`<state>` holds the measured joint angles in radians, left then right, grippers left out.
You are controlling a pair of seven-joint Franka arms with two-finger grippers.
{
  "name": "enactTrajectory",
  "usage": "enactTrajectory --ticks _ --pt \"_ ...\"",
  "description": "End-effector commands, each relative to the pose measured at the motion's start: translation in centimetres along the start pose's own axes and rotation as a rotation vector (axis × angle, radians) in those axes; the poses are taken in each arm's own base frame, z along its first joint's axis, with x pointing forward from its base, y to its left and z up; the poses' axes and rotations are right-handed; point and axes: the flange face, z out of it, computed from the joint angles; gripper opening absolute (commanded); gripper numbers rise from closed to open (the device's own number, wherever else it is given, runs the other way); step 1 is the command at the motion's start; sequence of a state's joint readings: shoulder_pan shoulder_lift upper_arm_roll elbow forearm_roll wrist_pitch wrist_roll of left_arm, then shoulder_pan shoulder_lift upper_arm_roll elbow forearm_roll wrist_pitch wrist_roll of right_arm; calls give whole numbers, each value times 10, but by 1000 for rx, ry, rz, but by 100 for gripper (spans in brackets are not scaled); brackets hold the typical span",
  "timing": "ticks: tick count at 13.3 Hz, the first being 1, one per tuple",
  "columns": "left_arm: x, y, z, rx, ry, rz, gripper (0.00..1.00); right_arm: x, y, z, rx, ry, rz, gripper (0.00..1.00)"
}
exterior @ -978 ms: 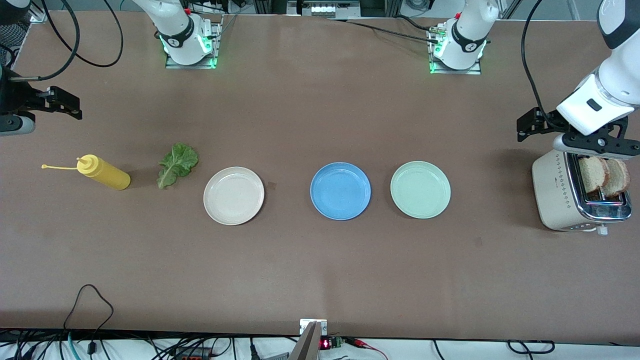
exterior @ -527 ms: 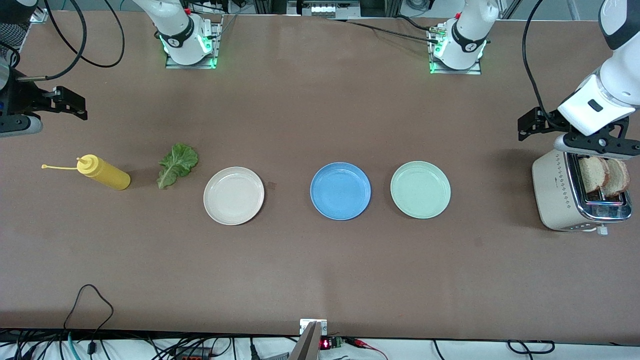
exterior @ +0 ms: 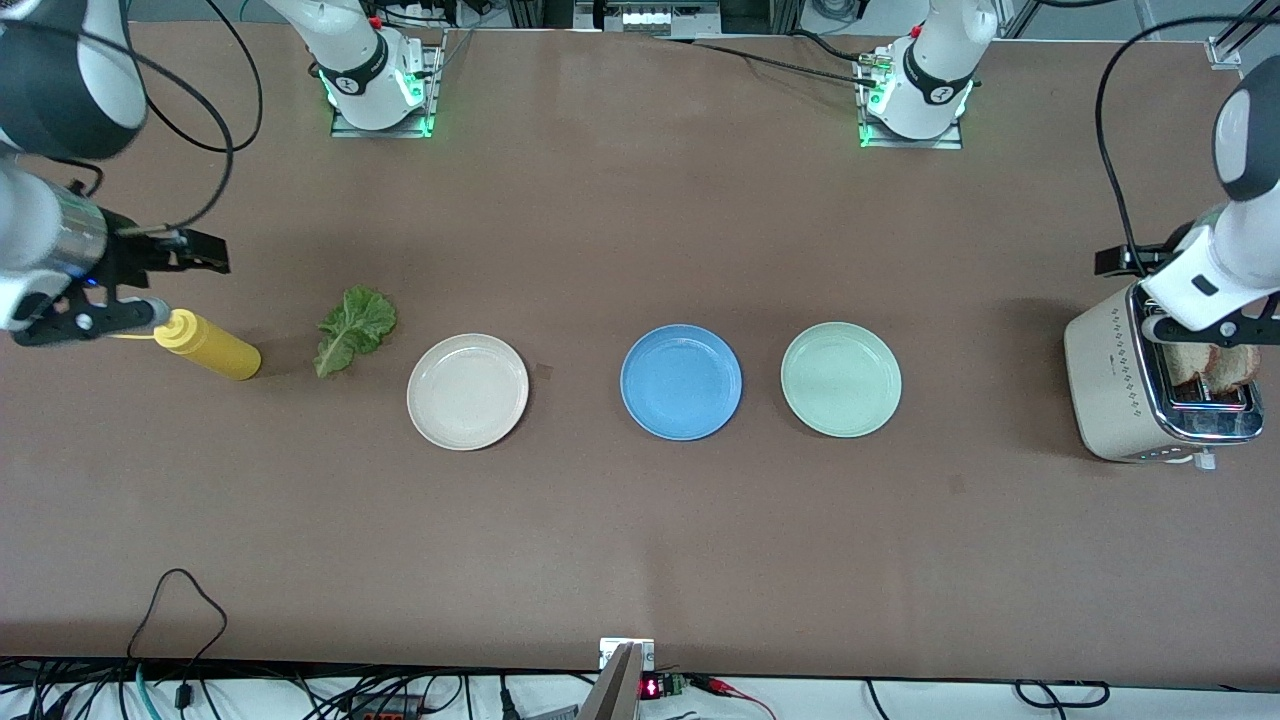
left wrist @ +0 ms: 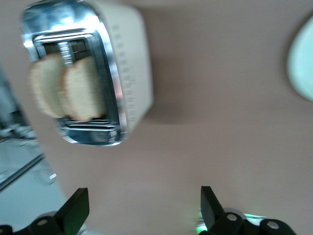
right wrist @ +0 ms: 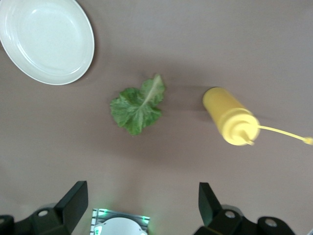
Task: Make sandwich in blue plate with both arms
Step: 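Grasp the lettuce with the right gripper while the left gripper grasps bread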
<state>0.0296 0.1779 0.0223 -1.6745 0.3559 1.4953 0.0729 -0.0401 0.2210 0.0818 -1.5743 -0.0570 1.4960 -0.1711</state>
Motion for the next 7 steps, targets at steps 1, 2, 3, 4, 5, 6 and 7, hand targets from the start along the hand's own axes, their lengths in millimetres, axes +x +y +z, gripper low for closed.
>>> enactTrajectory --ticks 1,2,3,4,5,6,7 --pt "15 -30 25 50 -53 -2 100 29 3 29 54 18 76 100" --pt "21 -42 34 35 -31 27 100 36 4 49 56 27 116 100" --pt "26 -55 40 25 4 88 100 39 -3 72 48 49 148 100" --pt "28 -71 48 -25 48 114 100 39 -7 96 43 72 216 100" --pt "30 -92 68 -129 88 90 100 40 -9 119 43 95 279 100" --pt "30 -104 82 -170 118 88 100 42 -10 136 45 118 322 100" --pt "33 -106 84 -163 152 110 100 45 -16 152 47 122 344 100"
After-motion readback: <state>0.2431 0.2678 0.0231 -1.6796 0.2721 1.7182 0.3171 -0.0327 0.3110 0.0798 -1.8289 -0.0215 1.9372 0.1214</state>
